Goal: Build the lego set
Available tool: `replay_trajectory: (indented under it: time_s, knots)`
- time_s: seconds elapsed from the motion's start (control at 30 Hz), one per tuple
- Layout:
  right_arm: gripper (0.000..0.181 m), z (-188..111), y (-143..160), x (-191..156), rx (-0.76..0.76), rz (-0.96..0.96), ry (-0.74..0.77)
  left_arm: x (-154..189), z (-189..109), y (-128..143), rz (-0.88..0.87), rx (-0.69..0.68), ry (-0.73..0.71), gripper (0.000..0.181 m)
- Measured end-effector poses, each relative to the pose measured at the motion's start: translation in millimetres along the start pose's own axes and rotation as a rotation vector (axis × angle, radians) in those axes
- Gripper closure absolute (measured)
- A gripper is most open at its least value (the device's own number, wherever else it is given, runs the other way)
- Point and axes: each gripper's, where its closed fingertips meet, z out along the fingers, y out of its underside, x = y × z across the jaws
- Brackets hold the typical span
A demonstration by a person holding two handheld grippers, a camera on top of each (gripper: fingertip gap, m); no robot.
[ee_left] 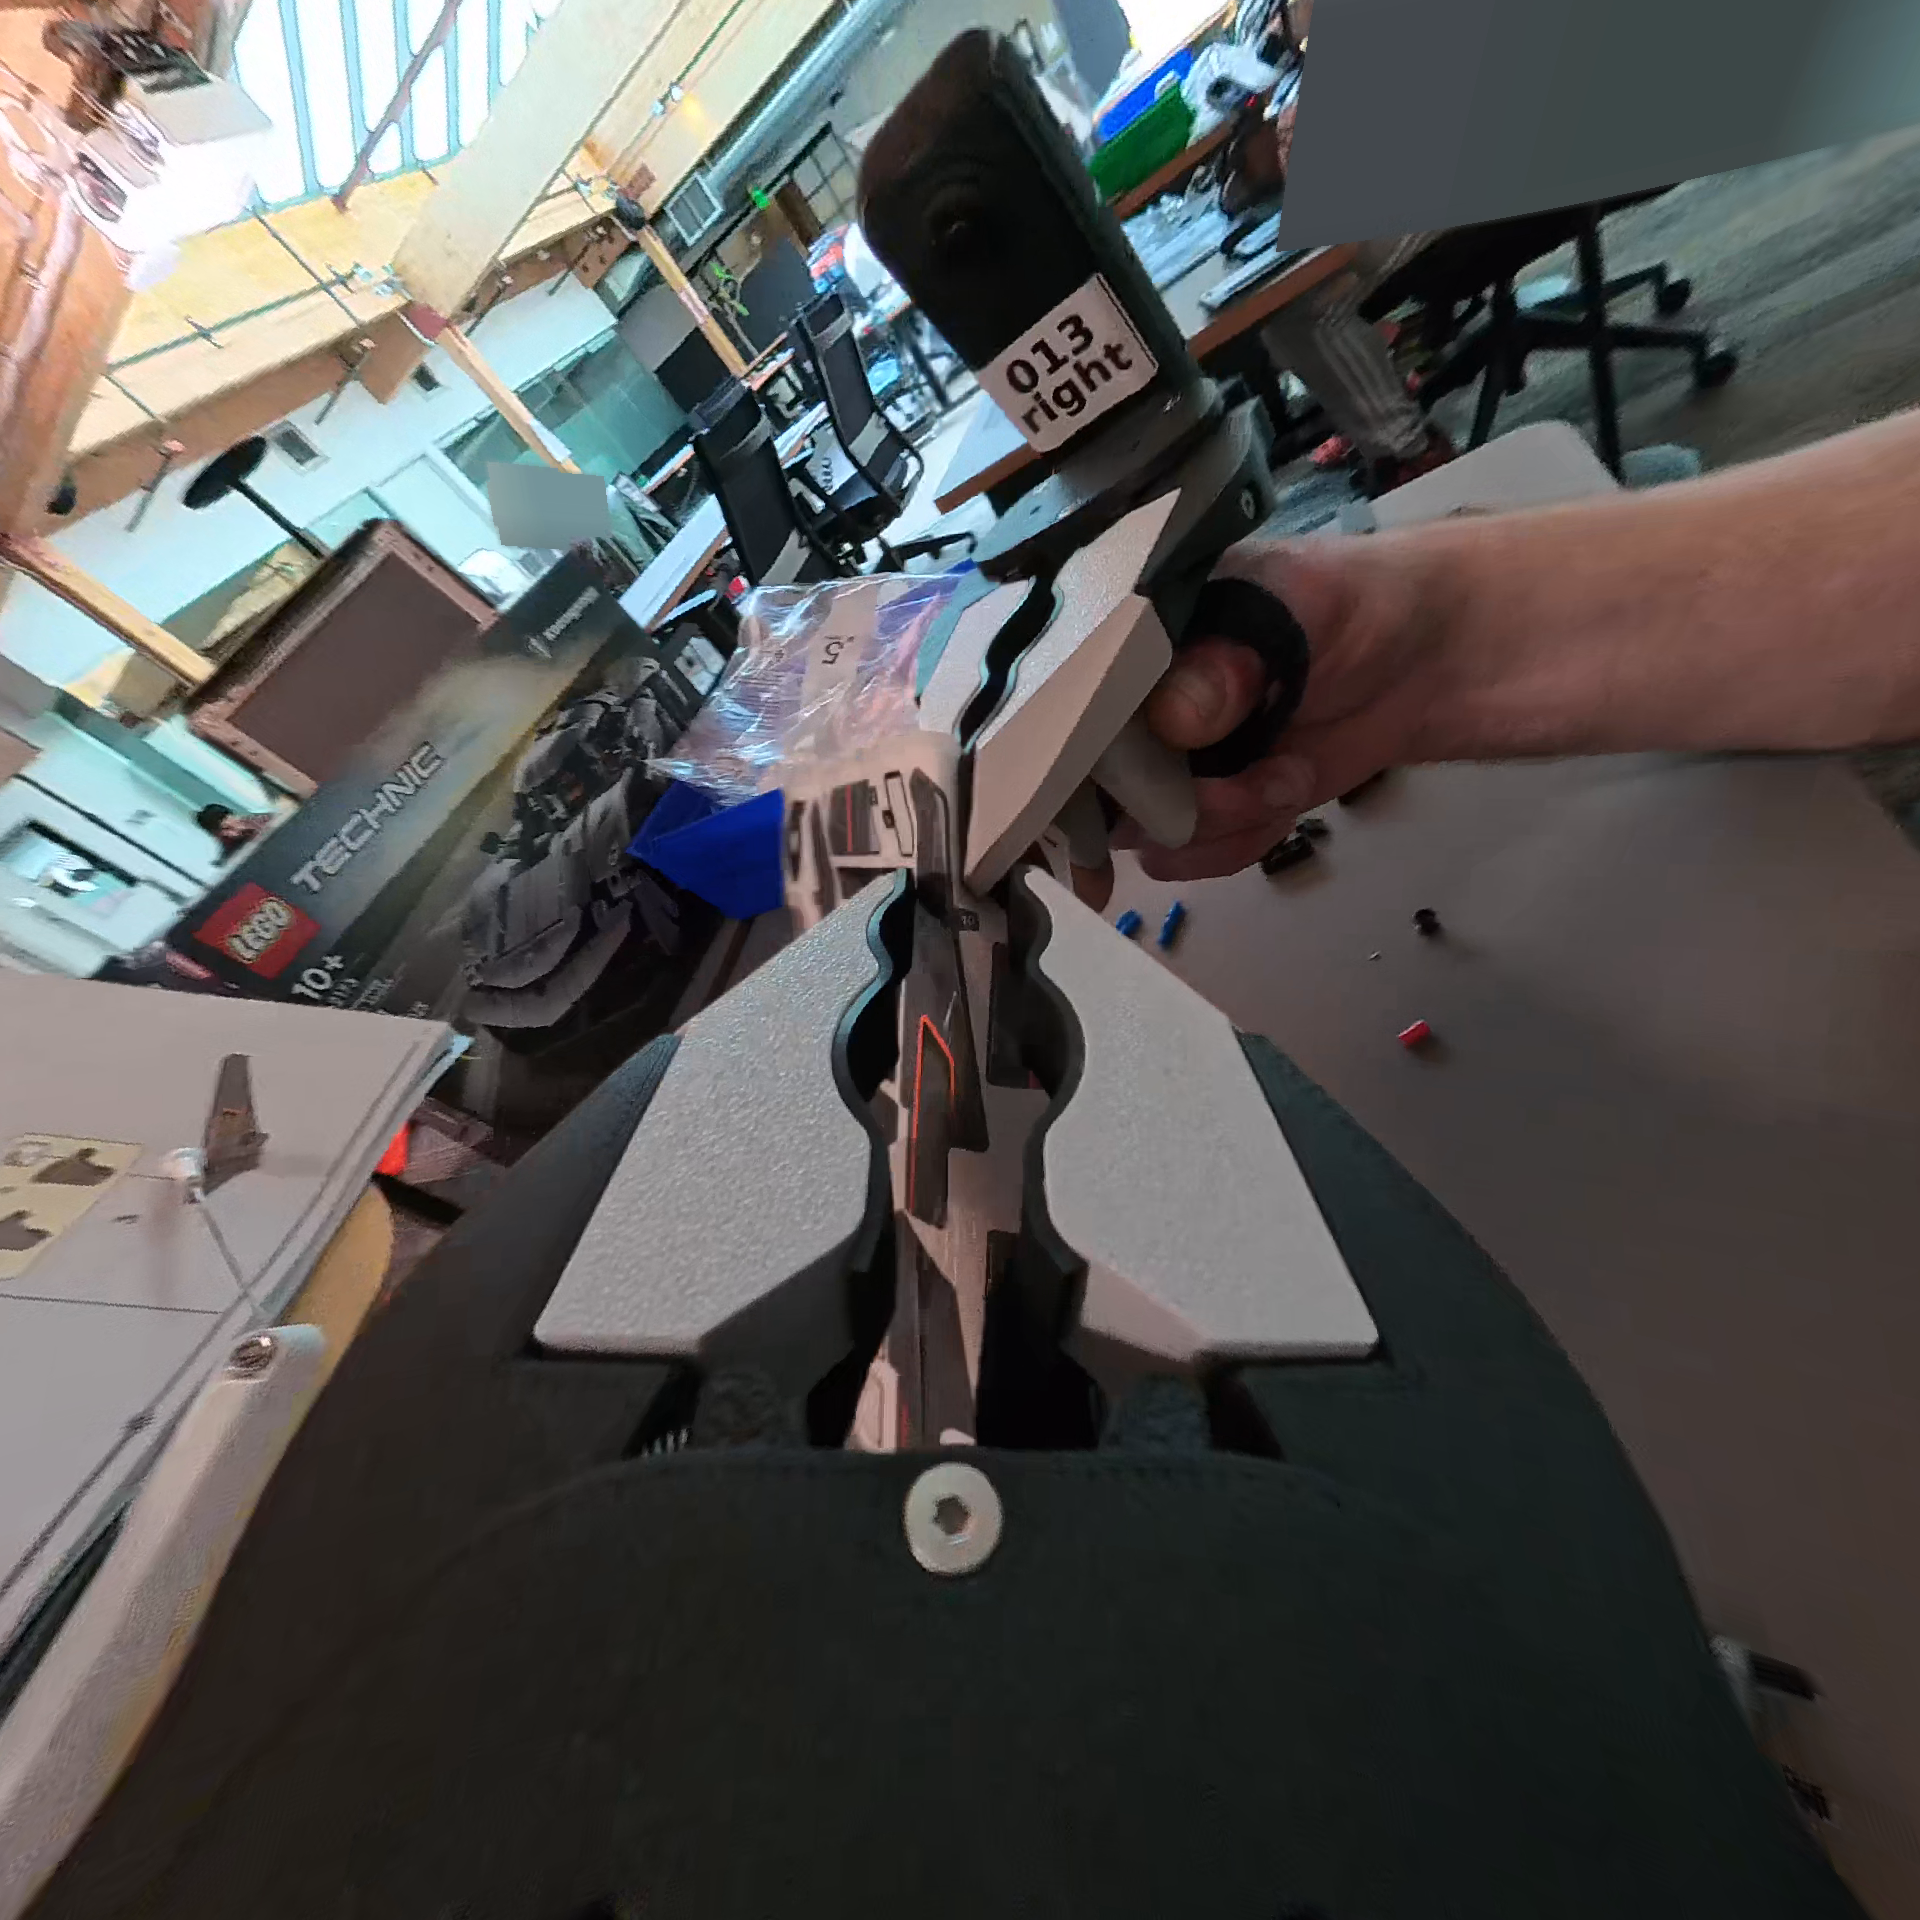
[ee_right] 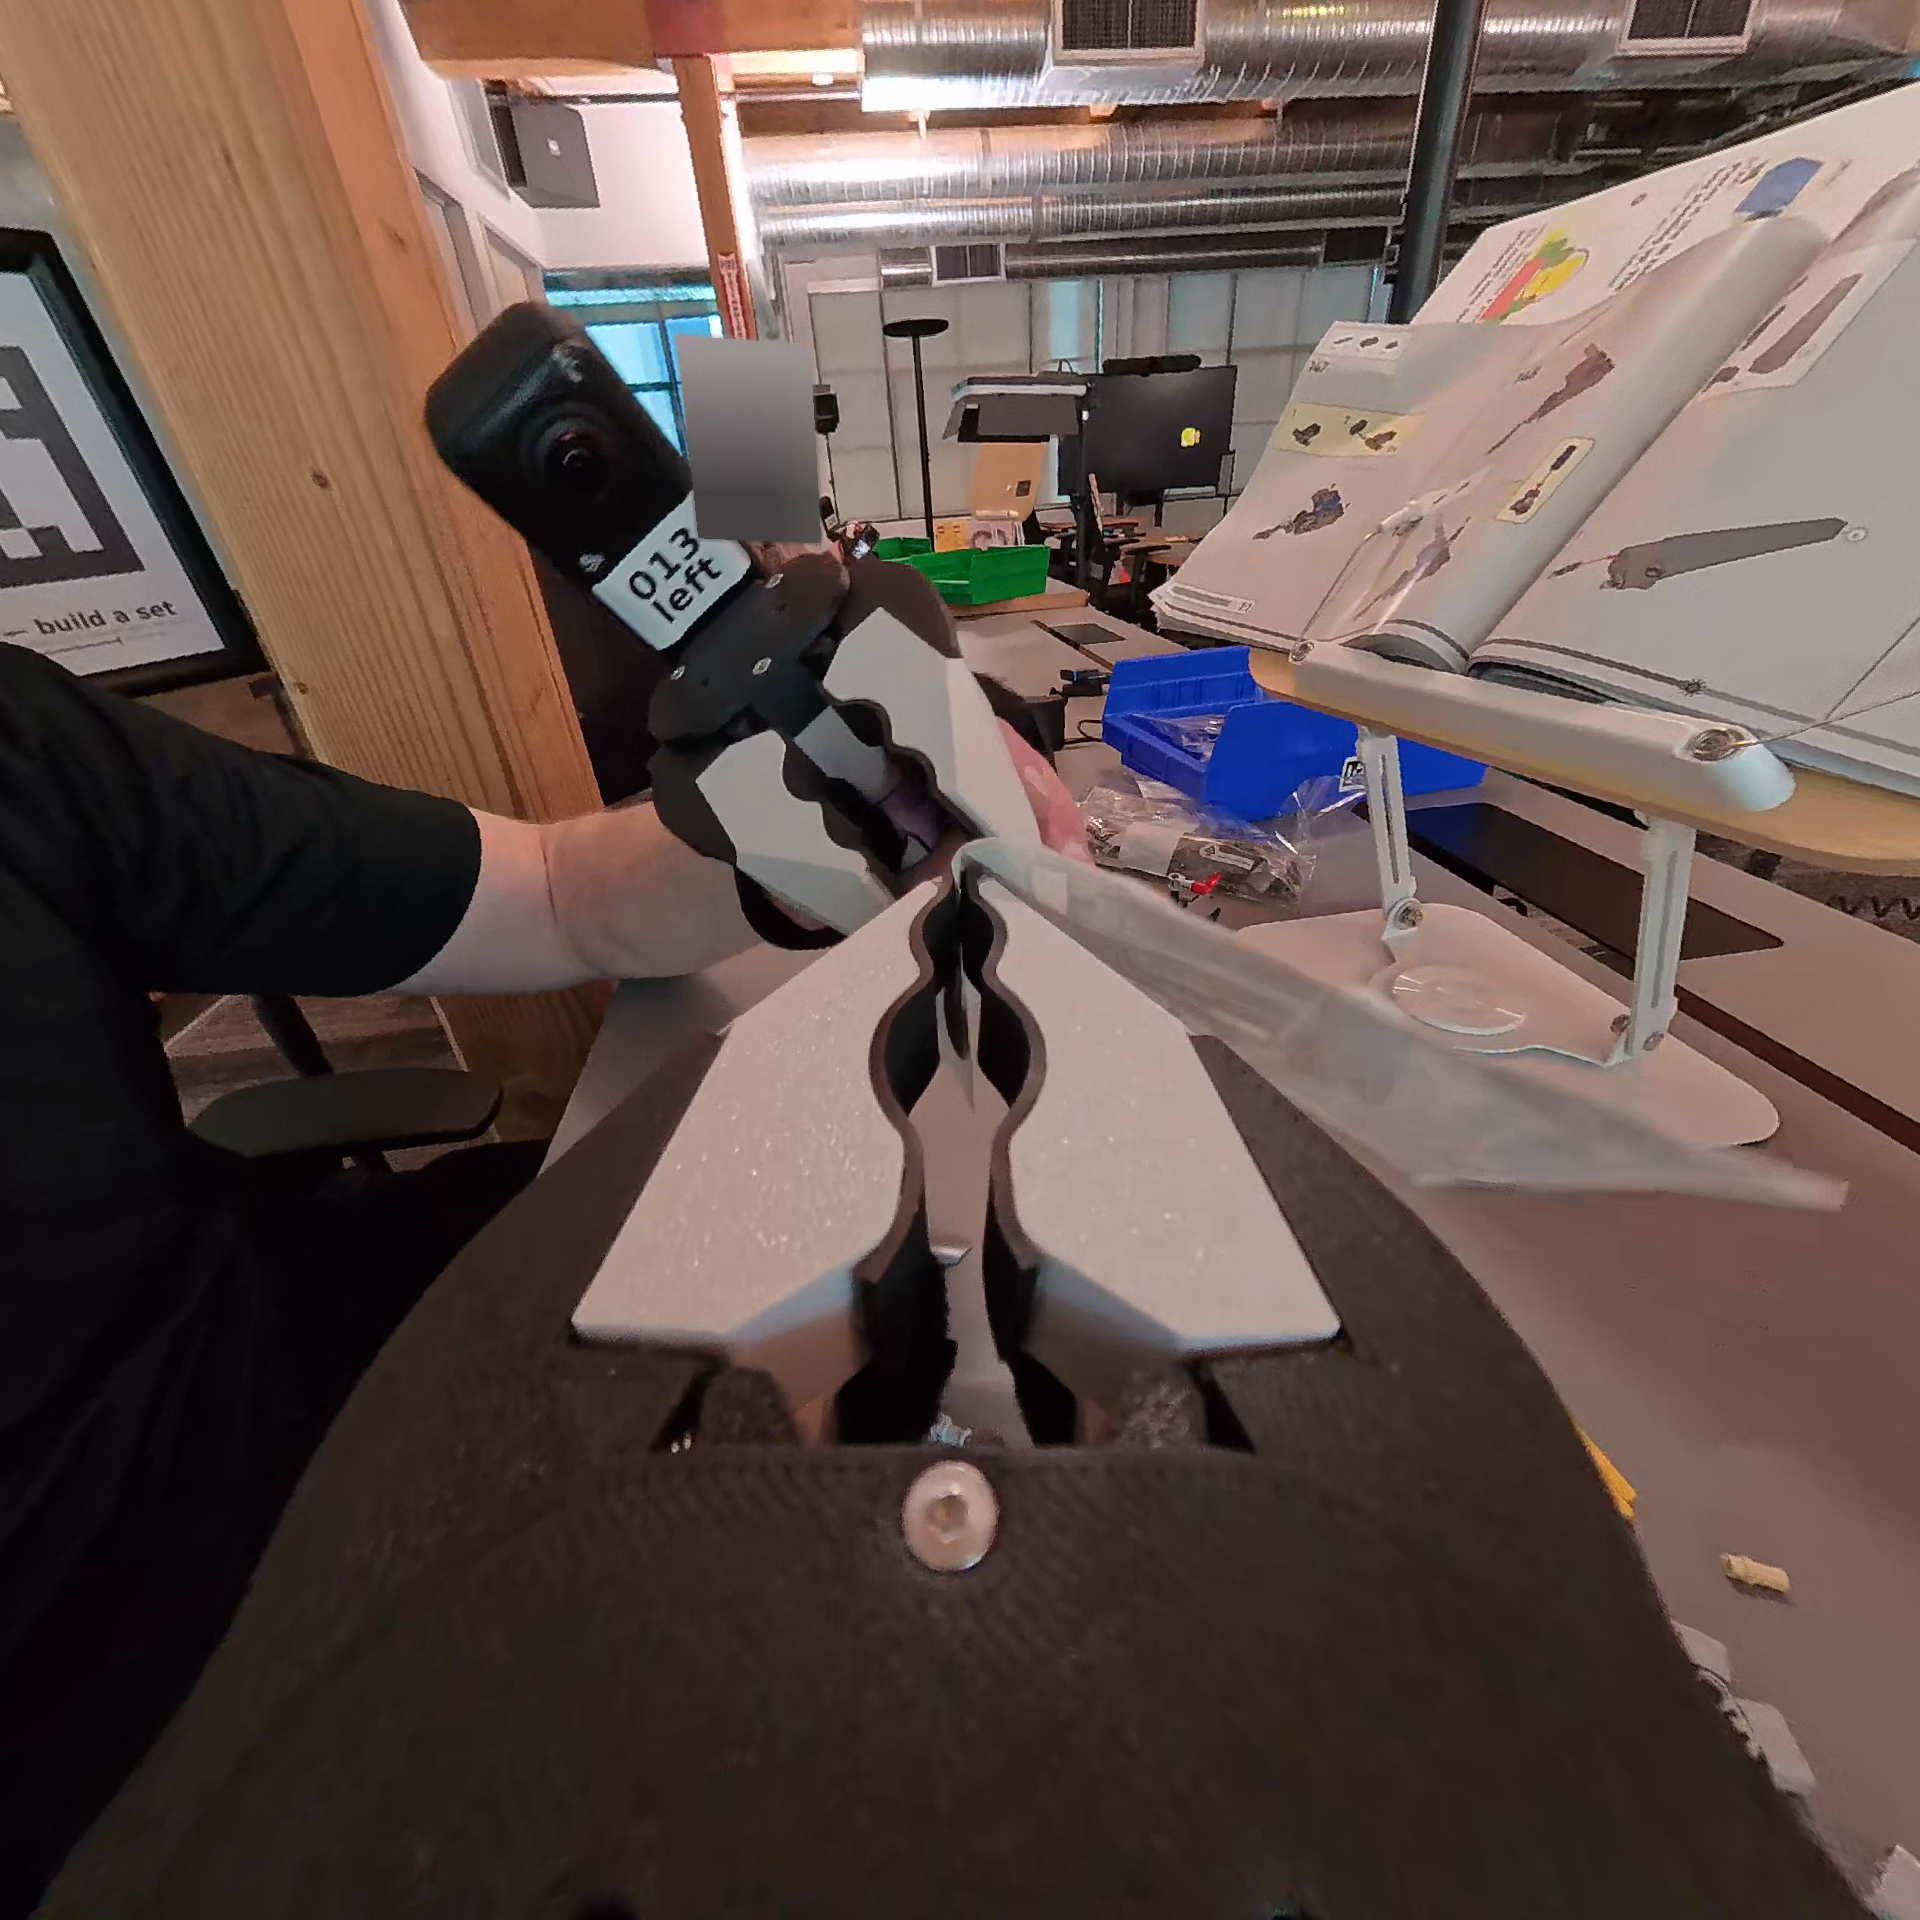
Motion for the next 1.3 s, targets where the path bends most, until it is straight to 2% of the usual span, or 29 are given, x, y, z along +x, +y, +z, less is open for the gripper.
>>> replay_trajectory:
  time_s: [0.23, 0.47, 0.7, 0.97, 1.3]
  knots:
    - [0.181, -0.6, 2.2, 0.6, -0.016, -0.013, 0.01, -2.9, -11.5, -10.9, -0.107, 0.077, 0.088, 0.167]
    - [0.181, 5.3, 9.4, -1.4, -0.068, -0.061, 0.028, 1.3, -7.7, -8.1, -0.065, 0.038, 0.074, 0.168]
    - [0.181, 7.6, 10.6, -3.5, -0.084, -0.09, 0.036, -1.6, -9.1, -5.2, -0.141, 0.03, 0.107, 0.172]
    - [0.181, 7.1, 10.2, -3.0, -0.086, -0.102, 0.048, 1.8, -8.9, -6.6, -0.147, 0.032, 0.126, 0.181]
    - [0.181, 7.1, 9.3, -4.2, -0.086, -0.115, 0.054, -0.1, -9.9, -7.6, -0.192, 0.048, 0.135, 0.181]
